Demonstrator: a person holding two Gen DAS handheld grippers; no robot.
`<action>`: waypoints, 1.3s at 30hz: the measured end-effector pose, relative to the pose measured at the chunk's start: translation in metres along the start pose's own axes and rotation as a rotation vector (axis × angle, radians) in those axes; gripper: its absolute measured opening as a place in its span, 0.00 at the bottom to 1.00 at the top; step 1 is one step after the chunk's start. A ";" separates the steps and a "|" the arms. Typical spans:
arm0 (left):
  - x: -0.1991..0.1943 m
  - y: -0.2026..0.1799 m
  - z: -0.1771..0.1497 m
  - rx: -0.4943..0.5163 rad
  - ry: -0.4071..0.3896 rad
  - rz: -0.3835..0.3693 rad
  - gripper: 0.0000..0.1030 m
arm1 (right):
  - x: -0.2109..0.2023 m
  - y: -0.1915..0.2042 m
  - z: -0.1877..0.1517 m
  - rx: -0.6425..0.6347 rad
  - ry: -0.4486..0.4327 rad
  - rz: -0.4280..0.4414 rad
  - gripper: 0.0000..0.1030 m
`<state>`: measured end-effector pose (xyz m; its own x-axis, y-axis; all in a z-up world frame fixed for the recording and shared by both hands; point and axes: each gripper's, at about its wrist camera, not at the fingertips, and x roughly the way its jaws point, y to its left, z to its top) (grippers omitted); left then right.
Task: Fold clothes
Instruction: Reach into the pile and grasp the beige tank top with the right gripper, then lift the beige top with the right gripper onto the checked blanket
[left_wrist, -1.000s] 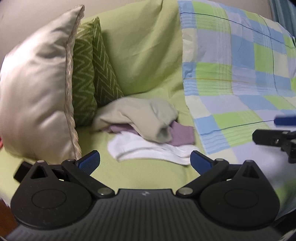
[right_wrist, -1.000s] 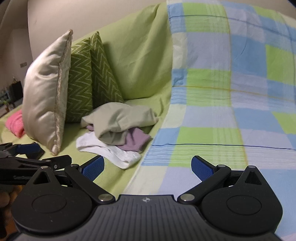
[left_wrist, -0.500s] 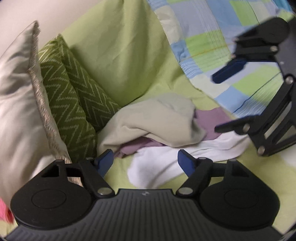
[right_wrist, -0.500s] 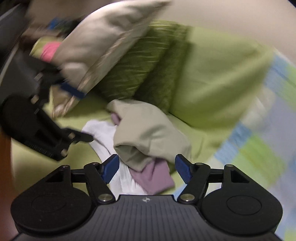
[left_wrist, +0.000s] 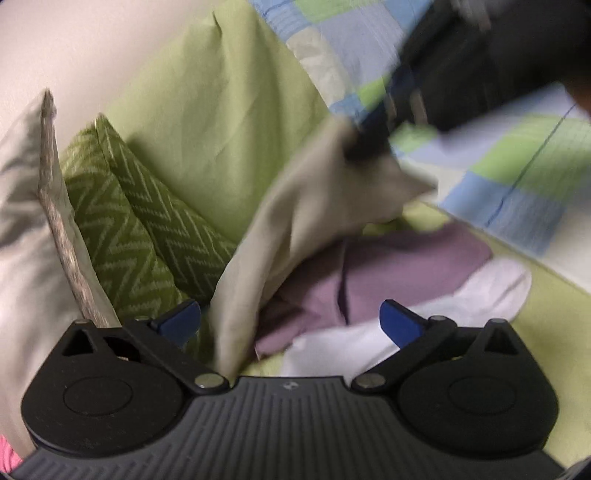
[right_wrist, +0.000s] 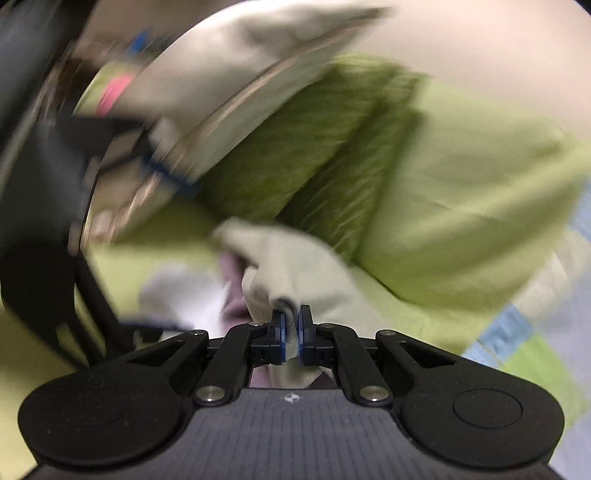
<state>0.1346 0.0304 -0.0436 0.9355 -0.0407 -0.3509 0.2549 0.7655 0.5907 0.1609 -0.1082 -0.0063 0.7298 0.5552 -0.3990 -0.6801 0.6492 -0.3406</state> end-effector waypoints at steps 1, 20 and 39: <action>-0.002 0.000 0.008 0.008 -0.011 0.008 0.99 | -0.011 -0.010 0.008 0.034 -0.023 -0.004 0.04; -0.185 -0.057 0.156 0.053 -0.244 -0.308 0.08 | -0.325 -0.077 0.013 0.331 -0.208 -0.260 0.04; 0.016 -0.214 0.243 -0.040 0.095 -0.707 0.26 | -0.324 -0.269 -0.135 0.515 0.172 -0.487 0.18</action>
<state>0.1543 -0.2896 0.0009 0.5235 -0.4816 -0.7029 0.7817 0.5996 0.1714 0.0978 -0.5331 0.0996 0.8910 0.0789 -0.4470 -0.1312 0.9875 -0.0872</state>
